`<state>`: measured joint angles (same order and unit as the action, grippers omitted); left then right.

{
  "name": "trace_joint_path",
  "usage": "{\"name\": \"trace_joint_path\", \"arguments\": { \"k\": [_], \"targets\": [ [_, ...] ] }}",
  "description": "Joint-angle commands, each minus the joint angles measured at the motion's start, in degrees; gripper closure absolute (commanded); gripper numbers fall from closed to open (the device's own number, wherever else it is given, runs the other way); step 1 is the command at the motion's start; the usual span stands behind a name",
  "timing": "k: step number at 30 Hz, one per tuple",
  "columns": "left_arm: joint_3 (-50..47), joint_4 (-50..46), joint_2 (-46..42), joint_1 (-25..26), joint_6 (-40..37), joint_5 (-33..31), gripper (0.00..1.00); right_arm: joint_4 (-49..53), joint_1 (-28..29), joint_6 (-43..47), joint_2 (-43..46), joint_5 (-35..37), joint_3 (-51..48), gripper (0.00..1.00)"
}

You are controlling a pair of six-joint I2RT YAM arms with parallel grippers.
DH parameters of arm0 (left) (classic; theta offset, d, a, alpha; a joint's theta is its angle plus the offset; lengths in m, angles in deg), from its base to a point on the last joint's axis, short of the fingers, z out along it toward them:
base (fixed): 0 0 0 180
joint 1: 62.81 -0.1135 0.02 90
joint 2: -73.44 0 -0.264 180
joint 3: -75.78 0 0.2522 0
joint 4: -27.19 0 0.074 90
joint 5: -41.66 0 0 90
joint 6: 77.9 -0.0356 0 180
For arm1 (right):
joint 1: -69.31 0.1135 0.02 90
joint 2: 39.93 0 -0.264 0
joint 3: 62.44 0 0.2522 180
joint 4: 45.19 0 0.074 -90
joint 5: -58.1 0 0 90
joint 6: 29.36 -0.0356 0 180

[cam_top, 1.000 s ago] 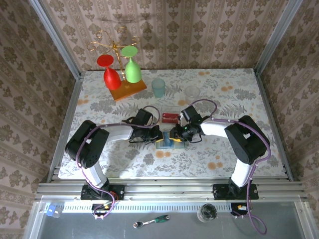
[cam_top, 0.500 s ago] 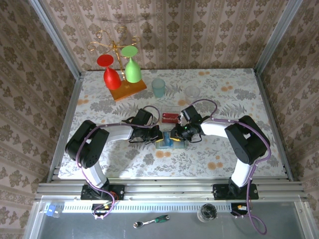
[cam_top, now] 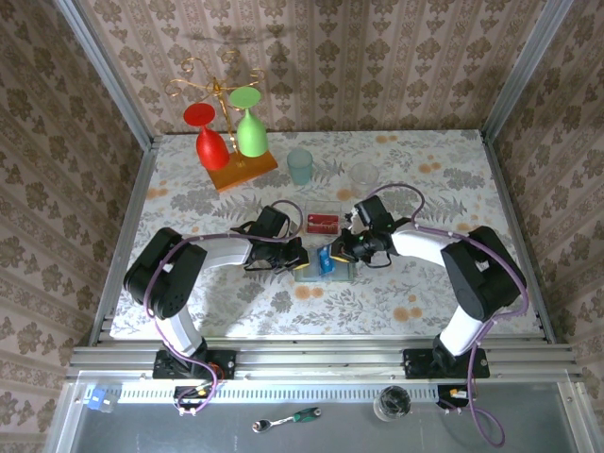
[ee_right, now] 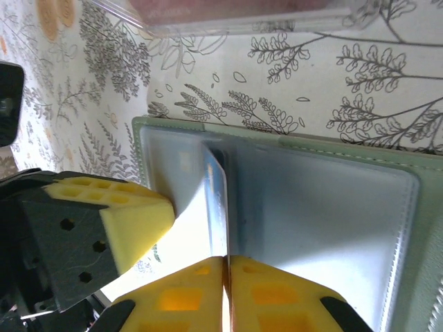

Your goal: Take the credit cards out of the card holder

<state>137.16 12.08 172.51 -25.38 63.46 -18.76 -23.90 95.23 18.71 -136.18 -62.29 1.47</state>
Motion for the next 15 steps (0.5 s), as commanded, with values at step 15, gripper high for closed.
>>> {"name": "trace_joint_path", "arguments": {
  "k": [15],
  "targets": [
    [-0.61,-2.04,-0.97,-0.36,-0.73,0.05,1.00,11.92,-1.04,8.35,5.96,4.56,4.08,0.92]
  ]
}}
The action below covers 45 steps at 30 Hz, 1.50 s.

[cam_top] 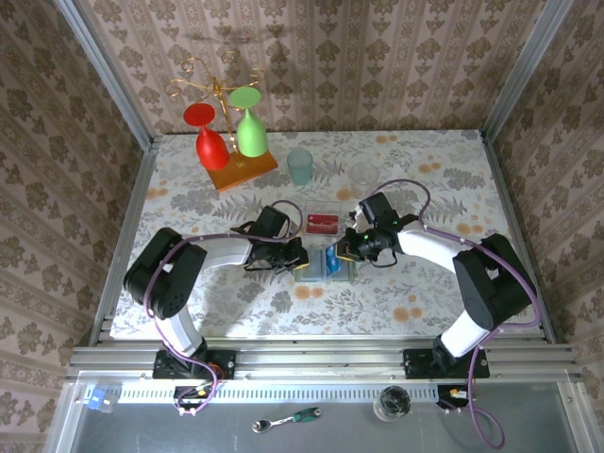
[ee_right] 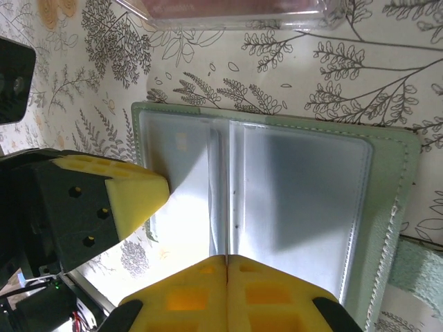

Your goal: Take the credit cards out of the card holder

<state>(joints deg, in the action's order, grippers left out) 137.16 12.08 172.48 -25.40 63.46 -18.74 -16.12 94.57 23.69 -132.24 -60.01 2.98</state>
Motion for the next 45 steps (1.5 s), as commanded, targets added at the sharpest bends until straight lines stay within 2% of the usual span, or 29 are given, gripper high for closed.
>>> {"name": "trace_joint_path", "arguments": {
  "k": [1,9,11,18,27,36,45],
  "targets": [
    [-0.74,-1.83,-0.91,-0.40,-0.76,0.04,1.00,4.88,-0.46,4.36,2.09,2.56,3.01,0.92],
    [0.27,-1.38,-1.63,-0.55,-0.82,0.29,1.00,12.47,-1.08,16.10,1.01,2.53,8.52,0.93],
    [0.37,-1.43,-1.96,-0.60,-0.82,0.27,1.00,15.12,-1.03,21.60,-0.16,0.90,10.92,0.93],
    [-0.49,-1.47,-3.94,-0.92,-0.82,-0.24,1.00,23.12,-0.87,40.38,-2.68,3.15,16.86,0.95],
    [-3.79,-2.50,-8.58,-2.49,-0.73,-1.29,1.00,33.15,-0.43,66.41,-6.94,8.66,26.43,0.98],
    [-7.73,-4.66,-13.97,-5.08,-1.16,-1.88,1.00,41.13,-0.21,76.93,-15.76,12.14,42.23,1.00],
    [-11.51,-6.73,-19.42,-7.25,-0.73,-2.67,1.00,48.02,-0.21,81.53,-27.13,12.71,61.01,1.00]
  ]
}}
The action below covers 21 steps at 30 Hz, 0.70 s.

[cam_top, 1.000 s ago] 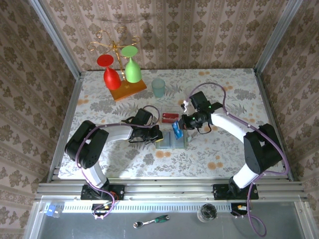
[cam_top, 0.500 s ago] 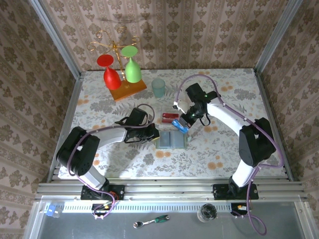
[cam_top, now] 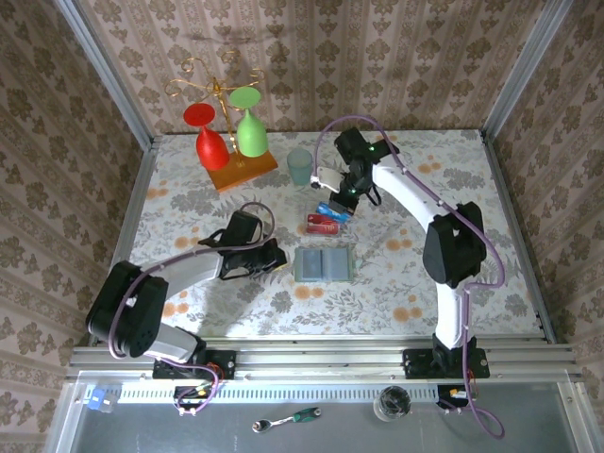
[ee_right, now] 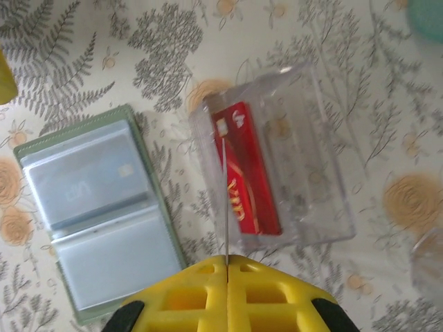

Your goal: Take the credit cards out of the card holder

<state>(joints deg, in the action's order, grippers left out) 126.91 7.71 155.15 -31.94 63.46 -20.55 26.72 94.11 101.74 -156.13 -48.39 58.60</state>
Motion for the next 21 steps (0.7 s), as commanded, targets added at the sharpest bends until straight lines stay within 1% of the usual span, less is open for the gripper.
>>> {"name": "trace_joint_path", "arguments": {
  "k": [1,6,12,21],
  "targets": [
    [-1.60,-2.58,-2.45,-0.88,-0.73,-0.98,1.00,6.11,0.25,3.85,-4.51,1.03,7.86,1.00],
    [-3.12,-3.19,-3.73,-2.24,-0.72,-1.00,1.00,10.65,0.25,5.34,-11.46,1.04,19.43,1.00],
    [-3.44,-3.90,-4.15,-3.90,-0.90,-0.47,1.00,13.15,0.18,7.09,-17.01,1.35,27.03,1.00],
    [-3.46,-4.30,-2.99,-4.40,-1.13,-0.22,1.00,13.92,0.09,9.91,-20.22,1.71,27.82,0.97]
  ]
}}
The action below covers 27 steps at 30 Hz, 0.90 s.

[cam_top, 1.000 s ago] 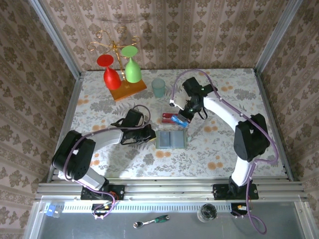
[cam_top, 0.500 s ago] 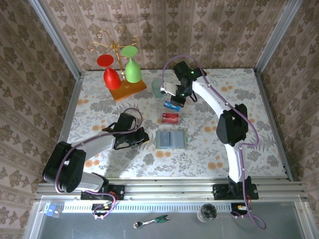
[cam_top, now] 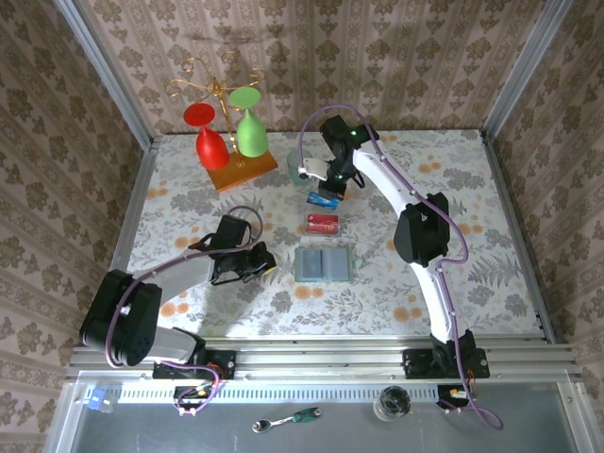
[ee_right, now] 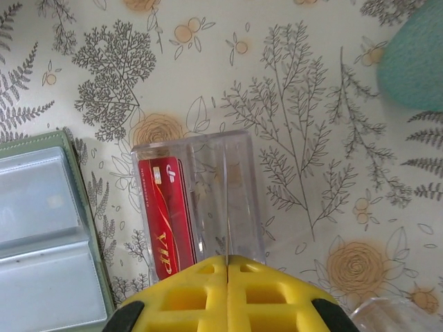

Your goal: Take the credit cards out of the card holder

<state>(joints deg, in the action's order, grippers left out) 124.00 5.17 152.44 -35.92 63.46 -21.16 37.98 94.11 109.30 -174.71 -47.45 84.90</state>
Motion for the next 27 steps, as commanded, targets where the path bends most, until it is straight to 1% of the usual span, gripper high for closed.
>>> {"name": "trace_joint_path", "arguments": {
  "k": [1,6,11,13,15,16,20,23,27],
  "targets": [
    [-0.40,-1.82,-0.04,-0.39,-1.02,0.42,1.00,2.54,0.10,2.68,-1.99,0.87,1.56,0.97],
    [0.39,-2.20,0.62,-0.37,-1.26,0.46,1.00,2.68,0.00,3.41,-3.08,1.16,1.61,0.94],
    [0.87,-2.53,1.29,-0.39,-1.52,0.55,1.00,3.76,-0.24,3.96,-3.16,1.06,1.50,0.87],
    [0.95,-2.56,1.24,-0.35,-1.45,0.16,1.00,1.83,-0.40,2.22,-2.52,3.14,1.40,0.82],
    [1.20,-2.56,1.41,-0.35,-1.66,0.15,1.00,-2.79,-0.87,-1.01,-0.64,4.92,0.09,0.76],
    [1.30,-2.64,1.61,-0.36,-1.70,0.16,1.00,-4.77,-0.99,-1.92,0.39,5.12,-0.96,0.75],
    [1.75,-2.48,2.23,-0.35,-1.94,0.48,1.00,-9.53,-1.01,-3.00,3.70,4.02,-4.86,0.74],
    [1.75,-2.12,2.37,-0.40,-1.93,0.50,1.00,-10.20,-0.98,-3.81,4.00,3.11,-5.03,0.74],
    [1.93,-1.94,2.90,-0.36,-1.93,0.76,1.00,-11.51,-0.89,-4.71,3.00,4.00,-5.04,0.74]
  ]
}}
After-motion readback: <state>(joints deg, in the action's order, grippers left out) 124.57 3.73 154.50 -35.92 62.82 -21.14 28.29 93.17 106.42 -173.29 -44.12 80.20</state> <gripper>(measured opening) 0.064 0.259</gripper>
